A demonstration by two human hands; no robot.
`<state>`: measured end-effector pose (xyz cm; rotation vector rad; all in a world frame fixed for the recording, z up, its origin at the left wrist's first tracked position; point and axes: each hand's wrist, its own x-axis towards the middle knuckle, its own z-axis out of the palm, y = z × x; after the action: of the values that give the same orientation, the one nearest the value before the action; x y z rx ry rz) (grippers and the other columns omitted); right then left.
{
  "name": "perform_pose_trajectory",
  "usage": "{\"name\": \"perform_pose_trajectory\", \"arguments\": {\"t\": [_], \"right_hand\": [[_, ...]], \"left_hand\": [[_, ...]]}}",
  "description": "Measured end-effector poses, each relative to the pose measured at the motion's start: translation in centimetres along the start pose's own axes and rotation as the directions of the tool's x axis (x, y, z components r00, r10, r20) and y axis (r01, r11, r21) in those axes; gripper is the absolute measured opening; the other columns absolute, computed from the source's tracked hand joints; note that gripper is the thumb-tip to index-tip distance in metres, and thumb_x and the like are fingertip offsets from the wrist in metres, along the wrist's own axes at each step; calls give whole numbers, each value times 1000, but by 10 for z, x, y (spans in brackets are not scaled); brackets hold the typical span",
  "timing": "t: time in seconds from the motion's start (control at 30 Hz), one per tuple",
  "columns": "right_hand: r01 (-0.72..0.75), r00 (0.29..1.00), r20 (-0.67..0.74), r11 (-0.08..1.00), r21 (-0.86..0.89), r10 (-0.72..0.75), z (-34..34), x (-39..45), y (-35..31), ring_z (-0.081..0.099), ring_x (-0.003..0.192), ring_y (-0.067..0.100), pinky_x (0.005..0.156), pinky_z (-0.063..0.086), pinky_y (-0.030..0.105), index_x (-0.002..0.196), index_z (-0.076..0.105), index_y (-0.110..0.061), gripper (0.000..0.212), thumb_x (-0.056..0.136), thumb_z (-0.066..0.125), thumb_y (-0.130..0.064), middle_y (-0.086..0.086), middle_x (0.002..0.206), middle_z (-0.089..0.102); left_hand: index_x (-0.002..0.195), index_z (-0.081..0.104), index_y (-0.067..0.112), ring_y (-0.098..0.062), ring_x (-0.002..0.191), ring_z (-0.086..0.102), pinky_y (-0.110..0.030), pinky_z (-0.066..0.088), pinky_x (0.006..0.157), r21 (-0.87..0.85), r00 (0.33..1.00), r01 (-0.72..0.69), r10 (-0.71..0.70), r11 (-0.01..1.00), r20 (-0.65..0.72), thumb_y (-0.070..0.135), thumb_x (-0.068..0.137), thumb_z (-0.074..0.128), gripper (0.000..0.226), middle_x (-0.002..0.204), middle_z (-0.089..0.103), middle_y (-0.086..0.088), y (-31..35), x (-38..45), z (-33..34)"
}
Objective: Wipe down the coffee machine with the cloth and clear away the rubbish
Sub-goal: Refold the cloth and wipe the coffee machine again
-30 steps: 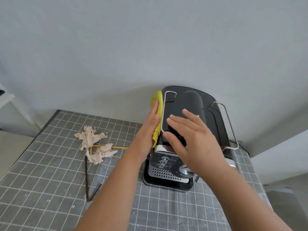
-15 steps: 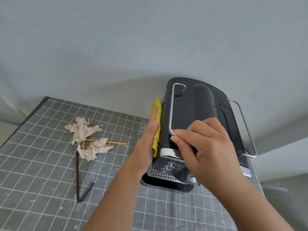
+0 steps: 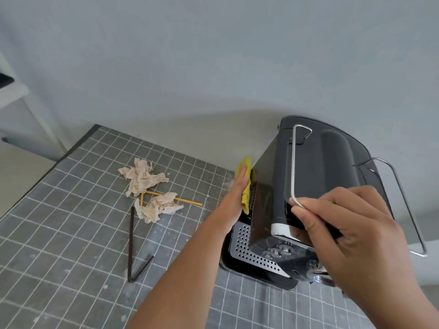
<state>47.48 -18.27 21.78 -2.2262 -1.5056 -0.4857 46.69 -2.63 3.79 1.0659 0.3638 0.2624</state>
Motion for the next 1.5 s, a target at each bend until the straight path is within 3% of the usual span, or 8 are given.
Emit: {"name": "perform_pose_trajectory", "arguments": {"t": [0.27,0.67,0.8,1.07,1.17,1.3,1.43,1.5], "right_hand": [[-10,1000,-3,1000,-4,10,0,1,-2,47,73,21,65,40,25,87,77,-19,14,84,65,-24,-7,68,62],[-21,1000,7,1000,-2,21,1,1,-2,48,72,23,64,39,24,84,77,-17,13,85,65,-22,-4,66,62],[-23,1000,9,1000,7,23,1,0,-2,49,73,23,63,40,26,85,77,-17,14,86,65,-23,-4,66,62],[-17,1000,20,1000,15,17,1,0,-2,52,72,26,64,40,29,84,77,-16,16,86,63,-23,-2,66,63],[-18,1000,17,1000,22,18,1,1,-2,51,72,26,64,40,29,84,77,-16,16,87,63,-23,-1,66,62],[-17,1000,15,1000,24,17,1,0,-2,51,72,26,64,40,29,85,77,-16,16,87,62,-23,-1,66,63],[-24,1000,16,999,26,23,1,0,-2,52,73,26,64,41,29,85,77,-16,17,88,62,-24,-1,67,63],[-27,1000,14,999,27,27,1,0,-2,50,72,25,64,40,26,85,77,-17,17,88,62,-24,-2,66,62]], "left_hand": [[143,37,44,4,127,44,-23,34,108,12,995,-86,86,996,-56,69,88,31,60,145,44,16,18,-26,17],[151,8,42,-22,148,11,-47,13,118,53,994,87,-82,995,-76,56,100,16,54,162,8,2,-23,11,-10],[145,0,56,-18,148,12,-49,13,119,344,992,76,-36,936,-120,66,95,14,53,162,4,10,-53,-5,-21],[151,-4,43,-19,119,57,-28,48,93,709,991,86,13,700,-133,34,104,31,59,158,27,-4,-69,-72,-21],[152,2,40,4,65,50,-17,43,59,697,993,85,-3,712,-118,31,104,32,58,130,55,-10,-69,-104,-20],[153,6,35,-20,106,58,-24,44,78,660,992,62,28,748,-125,27,104,33,56,135,48,-24,-72,-138,-13],[152,12,37,-17,63,56,-23,41,56,549,978,106,13,829,-210,35,104,30,52,83,60,-8,-69,-115,-13],[151,11,44,-22,98,63,-31,50,84,496,973,129,-13,859,-231,42,103,27,50,115,63,-5,-72,-85,-19]]}}
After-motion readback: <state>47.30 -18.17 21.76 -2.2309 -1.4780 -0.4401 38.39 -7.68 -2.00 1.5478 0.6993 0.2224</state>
